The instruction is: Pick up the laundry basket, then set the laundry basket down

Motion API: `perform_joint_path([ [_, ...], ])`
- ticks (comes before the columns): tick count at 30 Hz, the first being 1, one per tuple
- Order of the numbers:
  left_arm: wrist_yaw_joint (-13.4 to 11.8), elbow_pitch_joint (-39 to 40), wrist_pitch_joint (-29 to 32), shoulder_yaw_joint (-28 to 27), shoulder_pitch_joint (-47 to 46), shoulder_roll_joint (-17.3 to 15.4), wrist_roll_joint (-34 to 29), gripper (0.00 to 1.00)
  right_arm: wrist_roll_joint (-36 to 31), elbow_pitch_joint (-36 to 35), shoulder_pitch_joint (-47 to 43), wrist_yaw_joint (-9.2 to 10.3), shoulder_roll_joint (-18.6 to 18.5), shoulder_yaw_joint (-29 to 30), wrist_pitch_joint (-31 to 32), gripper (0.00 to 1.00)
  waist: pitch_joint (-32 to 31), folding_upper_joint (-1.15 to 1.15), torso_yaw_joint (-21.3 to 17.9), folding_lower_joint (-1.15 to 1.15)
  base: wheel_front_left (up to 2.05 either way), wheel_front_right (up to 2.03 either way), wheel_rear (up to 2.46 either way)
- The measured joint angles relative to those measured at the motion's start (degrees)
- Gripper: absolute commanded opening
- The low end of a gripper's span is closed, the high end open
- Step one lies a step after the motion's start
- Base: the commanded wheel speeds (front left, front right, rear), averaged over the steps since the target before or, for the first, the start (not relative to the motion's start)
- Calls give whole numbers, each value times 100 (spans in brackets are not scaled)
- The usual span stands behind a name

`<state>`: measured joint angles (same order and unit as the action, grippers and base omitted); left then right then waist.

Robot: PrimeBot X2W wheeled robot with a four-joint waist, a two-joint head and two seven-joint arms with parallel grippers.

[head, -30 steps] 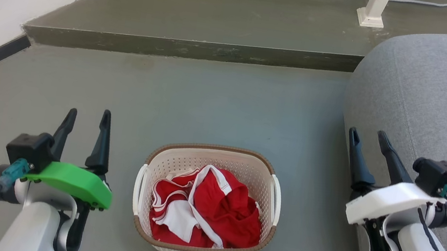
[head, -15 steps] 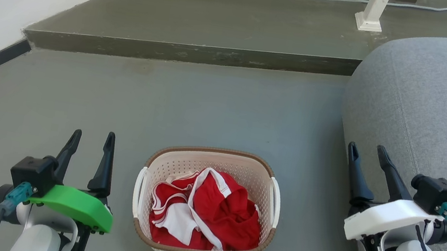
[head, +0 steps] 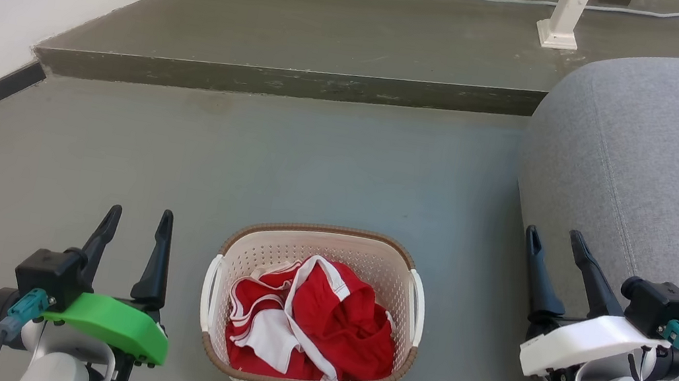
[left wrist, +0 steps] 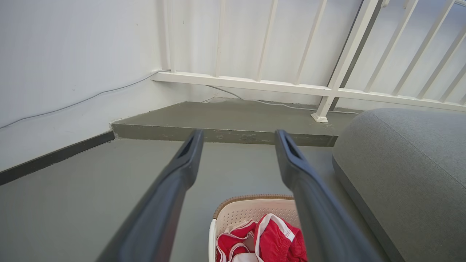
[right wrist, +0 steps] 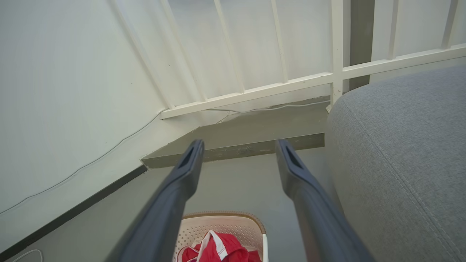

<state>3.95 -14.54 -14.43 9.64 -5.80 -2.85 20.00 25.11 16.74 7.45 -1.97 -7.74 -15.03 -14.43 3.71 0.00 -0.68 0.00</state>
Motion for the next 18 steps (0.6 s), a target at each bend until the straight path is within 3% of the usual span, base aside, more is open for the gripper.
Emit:
perform_joint_path([
  [12,67,33,0,-29,8,13,14,100,-98,-53,-96,-56,47,167,0,100,13,0,0,0,0,0,0],
  [13,64,20,0,-25,12,16,51,0,-98,-41,-98,-60,52,174,1,0,13,0,0,0,0,0,0],
  [18,64,-230,27,-7,63,37,49,0,-93,197,-257,-59,107,142,5,0,13,0,0,0,0,0,0],
])
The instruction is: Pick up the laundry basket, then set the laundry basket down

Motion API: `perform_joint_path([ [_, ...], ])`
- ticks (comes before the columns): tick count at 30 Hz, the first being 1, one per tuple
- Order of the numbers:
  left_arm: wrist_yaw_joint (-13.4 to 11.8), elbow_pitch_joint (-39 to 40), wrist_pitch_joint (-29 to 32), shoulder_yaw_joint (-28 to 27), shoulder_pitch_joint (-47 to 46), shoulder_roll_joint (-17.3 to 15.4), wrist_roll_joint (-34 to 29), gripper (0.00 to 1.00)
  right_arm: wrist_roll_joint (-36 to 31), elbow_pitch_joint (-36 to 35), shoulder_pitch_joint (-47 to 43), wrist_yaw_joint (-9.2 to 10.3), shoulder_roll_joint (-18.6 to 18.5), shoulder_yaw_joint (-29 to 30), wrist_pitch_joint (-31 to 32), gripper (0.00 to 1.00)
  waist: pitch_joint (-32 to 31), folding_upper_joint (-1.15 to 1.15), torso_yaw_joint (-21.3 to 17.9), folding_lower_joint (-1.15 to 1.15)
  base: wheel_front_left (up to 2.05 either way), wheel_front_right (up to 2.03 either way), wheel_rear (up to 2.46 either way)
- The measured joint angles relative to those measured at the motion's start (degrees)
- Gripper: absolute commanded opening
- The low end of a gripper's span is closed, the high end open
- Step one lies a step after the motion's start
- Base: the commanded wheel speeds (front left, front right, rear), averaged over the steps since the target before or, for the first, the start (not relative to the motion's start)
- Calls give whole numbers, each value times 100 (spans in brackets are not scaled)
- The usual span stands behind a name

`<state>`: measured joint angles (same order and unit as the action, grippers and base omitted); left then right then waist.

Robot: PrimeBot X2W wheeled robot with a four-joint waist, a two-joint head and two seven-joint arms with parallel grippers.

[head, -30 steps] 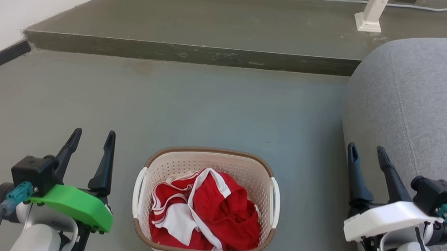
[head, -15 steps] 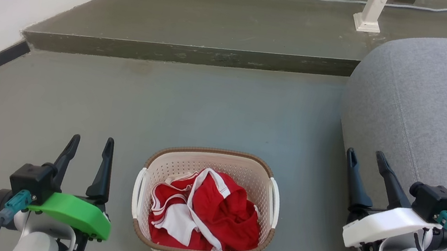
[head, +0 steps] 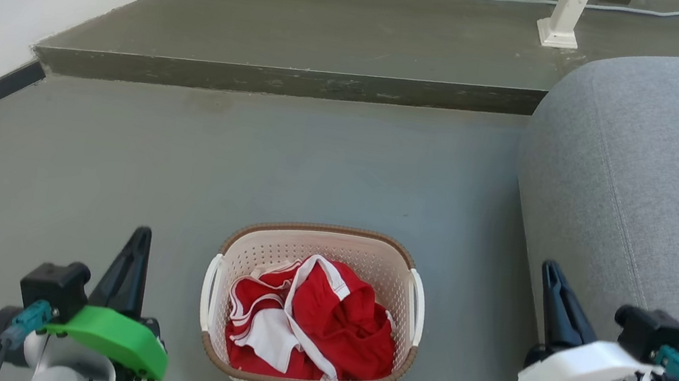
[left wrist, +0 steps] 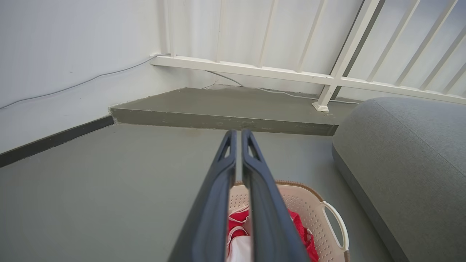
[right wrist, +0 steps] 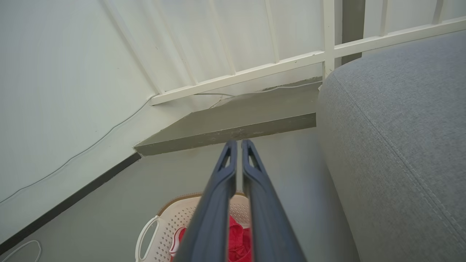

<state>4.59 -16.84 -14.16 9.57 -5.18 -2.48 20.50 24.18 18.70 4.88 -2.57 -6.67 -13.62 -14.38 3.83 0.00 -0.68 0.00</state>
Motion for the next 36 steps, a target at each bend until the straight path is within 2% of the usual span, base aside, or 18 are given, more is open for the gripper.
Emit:
perform_joint_path([
  [5,0,-74,55,-15,76,5,138,0,142,30,-91,-2,45,38,34,0,-10,0,0,0,0,0,0],
  [16,1,-89,296,-181,75,10,1077,0,1020,18,-90,-43,96,252,249,0,-59,0,9,0,0,0,0],
  [36,51,-82,710,-443,75,14,2430,0,2309,-24,-90,-107,147,678,683,0,-131,0,25,0,0,0,0],
])
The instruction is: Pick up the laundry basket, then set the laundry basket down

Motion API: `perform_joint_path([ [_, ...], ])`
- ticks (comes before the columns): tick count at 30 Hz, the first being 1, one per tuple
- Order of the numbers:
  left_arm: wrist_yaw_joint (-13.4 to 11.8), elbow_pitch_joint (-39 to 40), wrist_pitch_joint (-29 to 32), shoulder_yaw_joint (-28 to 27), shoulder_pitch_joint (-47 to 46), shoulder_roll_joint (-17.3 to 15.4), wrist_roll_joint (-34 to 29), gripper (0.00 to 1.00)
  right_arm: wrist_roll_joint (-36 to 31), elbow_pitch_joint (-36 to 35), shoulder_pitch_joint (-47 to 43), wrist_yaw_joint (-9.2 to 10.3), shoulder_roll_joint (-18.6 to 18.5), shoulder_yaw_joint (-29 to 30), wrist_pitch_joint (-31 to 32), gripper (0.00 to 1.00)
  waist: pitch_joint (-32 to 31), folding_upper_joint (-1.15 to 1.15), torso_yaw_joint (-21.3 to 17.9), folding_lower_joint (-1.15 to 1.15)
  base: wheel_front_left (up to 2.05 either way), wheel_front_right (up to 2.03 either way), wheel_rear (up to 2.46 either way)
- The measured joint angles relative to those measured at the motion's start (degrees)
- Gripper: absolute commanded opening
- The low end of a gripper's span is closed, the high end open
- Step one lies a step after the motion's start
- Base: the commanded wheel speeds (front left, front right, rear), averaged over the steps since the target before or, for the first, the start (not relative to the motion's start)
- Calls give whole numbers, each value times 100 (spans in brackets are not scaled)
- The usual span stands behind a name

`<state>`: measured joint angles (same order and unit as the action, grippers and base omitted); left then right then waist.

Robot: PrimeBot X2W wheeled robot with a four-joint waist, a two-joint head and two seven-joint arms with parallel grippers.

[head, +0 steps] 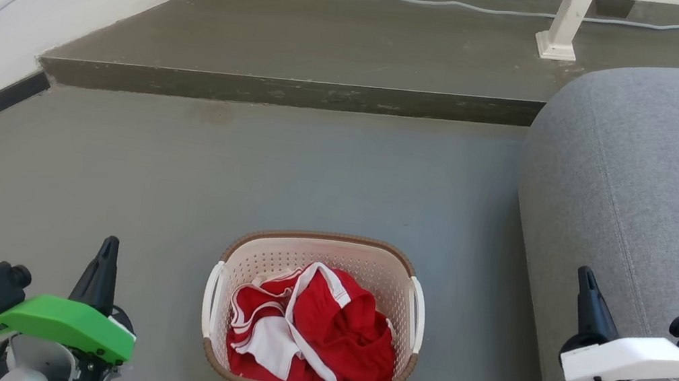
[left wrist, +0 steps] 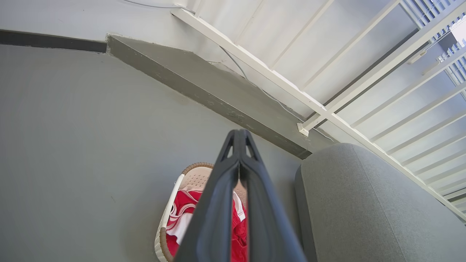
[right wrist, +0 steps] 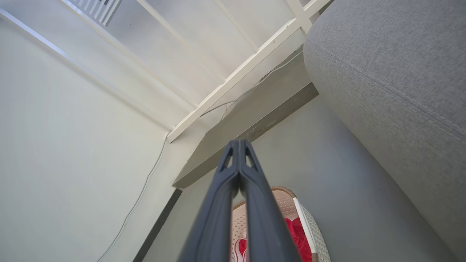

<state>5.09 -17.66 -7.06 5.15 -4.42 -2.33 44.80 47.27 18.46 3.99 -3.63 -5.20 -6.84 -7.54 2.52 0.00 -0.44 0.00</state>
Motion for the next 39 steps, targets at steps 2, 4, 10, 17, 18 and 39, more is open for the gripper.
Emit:
perform_joint_path([
  [2,0,1,54,-36,0,1,141,0,153,-9,0,-36,5,52,38,0,-7,0,1,0,0,0,0],
  [4,1,2,92,-86,0,2,255,0,281,-16,1,-38,14,94,88,0,-14,0,3,0,0,0,0],
  [10,5,8,210,-154,0,3,692,0,672,-26,1,-56,41,221,211,0,-36,0,7,0,0,0,0],
  [17,52,19,356,-274,0,4,1188,0,1143,-48,2,-91,85,360,355,0,-61,0,11,0,0,0,0],
  [18,52,21,383,-297,0,3,1243,0,1220,-51,2,-91,91,387,378,0,-65,0,12,0,0,0,0],
  [39,119,107,811,-577,-1,9,2769,0,2681,-118,7,-191,163,850,811,0,-143,0,26,0,0,0,0],
])
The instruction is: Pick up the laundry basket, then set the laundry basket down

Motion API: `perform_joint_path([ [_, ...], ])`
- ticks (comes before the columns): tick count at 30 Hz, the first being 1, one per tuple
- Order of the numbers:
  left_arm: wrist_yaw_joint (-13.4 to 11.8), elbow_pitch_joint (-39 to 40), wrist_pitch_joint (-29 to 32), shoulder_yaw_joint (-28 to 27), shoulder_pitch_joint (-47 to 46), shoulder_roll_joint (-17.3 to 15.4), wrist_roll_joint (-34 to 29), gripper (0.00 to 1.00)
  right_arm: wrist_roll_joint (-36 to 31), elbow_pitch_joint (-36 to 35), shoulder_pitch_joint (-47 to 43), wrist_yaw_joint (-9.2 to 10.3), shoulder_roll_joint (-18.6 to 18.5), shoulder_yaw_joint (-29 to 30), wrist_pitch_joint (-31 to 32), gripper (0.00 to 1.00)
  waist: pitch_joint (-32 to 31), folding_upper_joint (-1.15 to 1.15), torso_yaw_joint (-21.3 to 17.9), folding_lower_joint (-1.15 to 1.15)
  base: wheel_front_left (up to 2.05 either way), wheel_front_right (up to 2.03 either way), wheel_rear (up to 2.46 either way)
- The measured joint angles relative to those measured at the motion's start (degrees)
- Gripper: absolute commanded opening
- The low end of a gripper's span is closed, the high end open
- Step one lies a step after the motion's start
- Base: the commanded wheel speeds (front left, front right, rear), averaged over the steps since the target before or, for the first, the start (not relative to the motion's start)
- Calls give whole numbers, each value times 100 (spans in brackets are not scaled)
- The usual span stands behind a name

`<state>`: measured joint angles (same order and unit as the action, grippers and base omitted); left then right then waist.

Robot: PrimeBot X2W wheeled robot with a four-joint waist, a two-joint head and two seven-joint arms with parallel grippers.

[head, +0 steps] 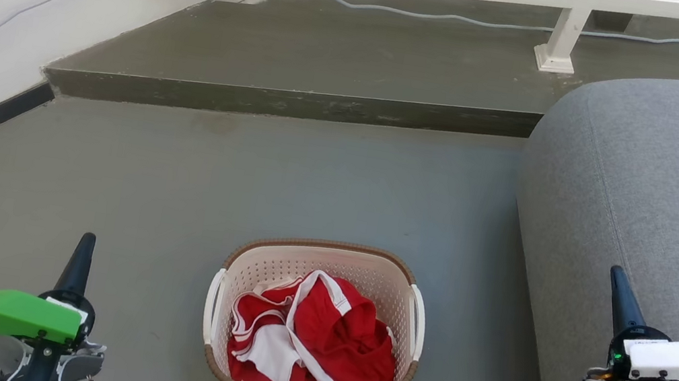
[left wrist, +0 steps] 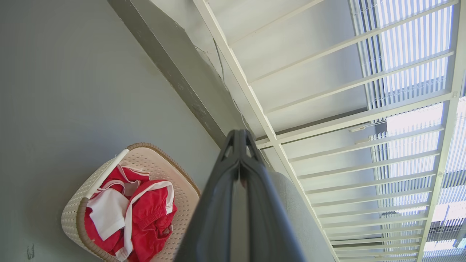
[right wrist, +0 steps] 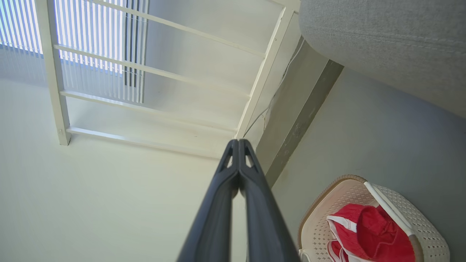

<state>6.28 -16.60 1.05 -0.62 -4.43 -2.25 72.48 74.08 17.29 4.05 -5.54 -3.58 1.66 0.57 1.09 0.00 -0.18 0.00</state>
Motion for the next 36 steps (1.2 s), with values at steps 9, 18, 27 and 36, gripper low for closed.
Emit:
perform_joint_path([
  [9,4,16,178,-129,0,1,580,0,509,-24,2,-44,14,170,165,0,-28,0,5,0,0,0,0],
  [18,53,35,347,-281,0,5,1214,0,1117,-48,3,-96,46,361,341,0,-61,0,11,0,0,0,0],
  [27,62,45,526,-374,-1,10,1812,0,1727,-84,4,-101,116,548,521,0,-93,0,17,0,0,0,0],
  [36,73,49,545,-425,-1,10,1922,0,1777,-88,5,-102,127,565,530,0,-94,0,17,0,0,0,0],
])
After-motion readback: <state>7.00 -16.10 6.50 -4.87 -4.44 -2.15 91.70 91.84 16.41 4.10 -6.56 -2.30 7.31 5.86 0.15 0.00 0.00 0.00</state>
